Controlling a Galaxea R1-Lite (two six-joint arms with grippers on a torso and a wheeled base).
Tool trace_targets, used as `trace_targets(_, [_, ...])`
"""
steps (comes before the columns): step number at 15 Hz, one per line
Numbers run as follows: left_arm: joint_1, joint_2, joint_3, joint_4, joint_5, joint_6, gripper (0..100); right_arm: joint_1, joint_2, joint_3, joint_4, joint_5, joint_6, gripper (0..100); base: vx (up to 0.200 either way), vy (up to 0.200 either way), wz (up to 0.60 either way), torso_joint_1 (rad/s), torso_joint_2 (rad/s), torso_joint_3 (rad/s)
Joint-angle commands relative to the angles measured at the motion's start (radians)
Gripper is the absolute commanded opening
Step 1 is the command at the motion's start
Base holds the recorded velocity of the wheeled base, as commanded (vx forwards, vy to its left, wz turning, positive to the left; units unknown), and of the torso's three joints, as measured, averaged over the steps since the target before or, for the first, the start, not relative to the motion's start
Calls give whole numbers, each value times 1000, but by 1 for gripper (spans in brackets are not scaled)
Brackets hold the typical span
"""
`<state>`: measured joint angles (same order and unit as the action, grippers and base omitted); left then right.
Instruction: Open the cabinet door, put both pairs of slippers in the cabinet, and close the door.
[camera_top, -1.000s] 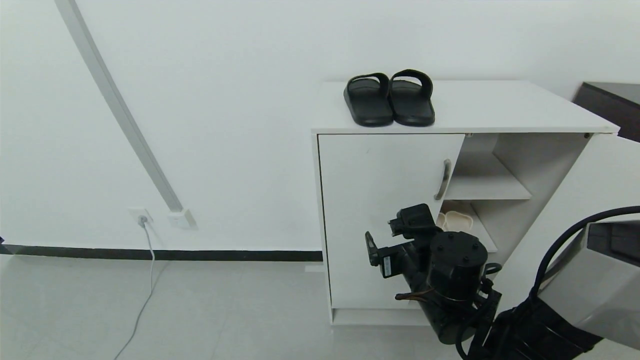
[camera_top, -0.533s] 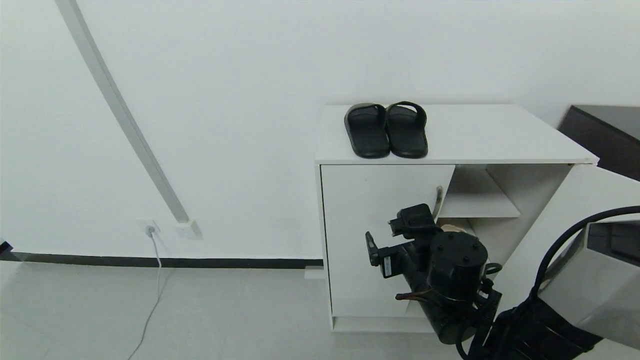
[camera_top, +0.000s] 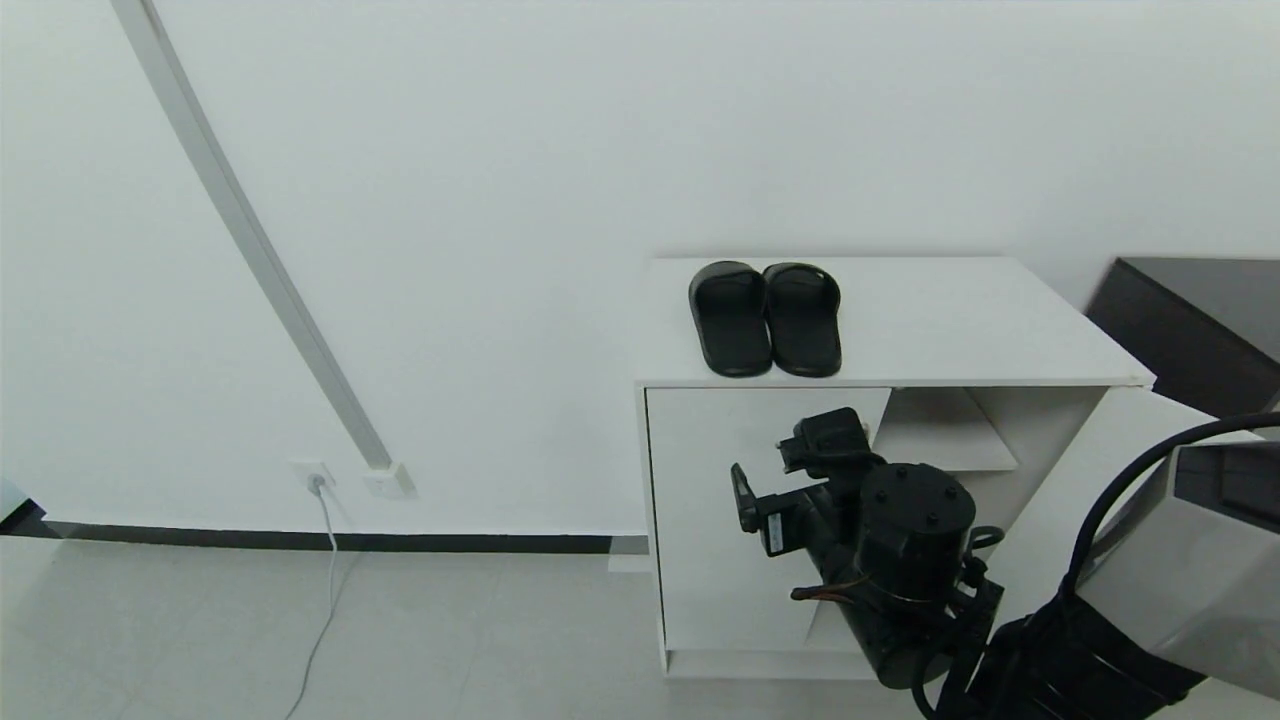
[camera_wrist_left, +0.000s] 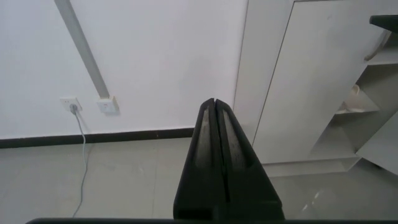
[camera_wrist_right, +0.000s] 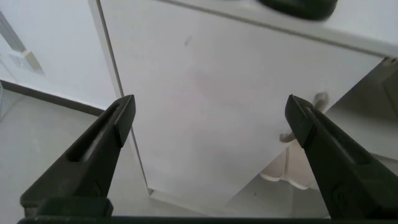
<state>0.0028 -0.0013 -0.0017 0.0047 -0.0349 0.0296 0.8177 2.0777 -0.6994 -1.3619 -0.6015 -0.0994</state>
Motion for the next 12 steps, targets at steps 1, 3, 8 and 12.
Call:
trace_targets(1, [0, 1, 0, 0, 0, 0, 0, 0, 1, 1, -2, 0, 0, 100, 0, 0, 0, 271, -598, -330])
trace_targets(3, [0, 1, 0, 0, 0, 0, 0, -2, 1, 1, -2, 0, 0, 100, 0, 0, 0, 249, -571, -320])
trace_targets(8, [0, 1, 0, 0, 0, 1, 0, -38, 9, -6, -28, 22, -26, 100, 0, 0, 0, 189, -407, -227])
trace_targets(12, [0, 1, 0, 0, 0, 3, 0, -48, -54, -92, 222, 23, 75, 100, 0, 0, 0, 99, -224, -114])
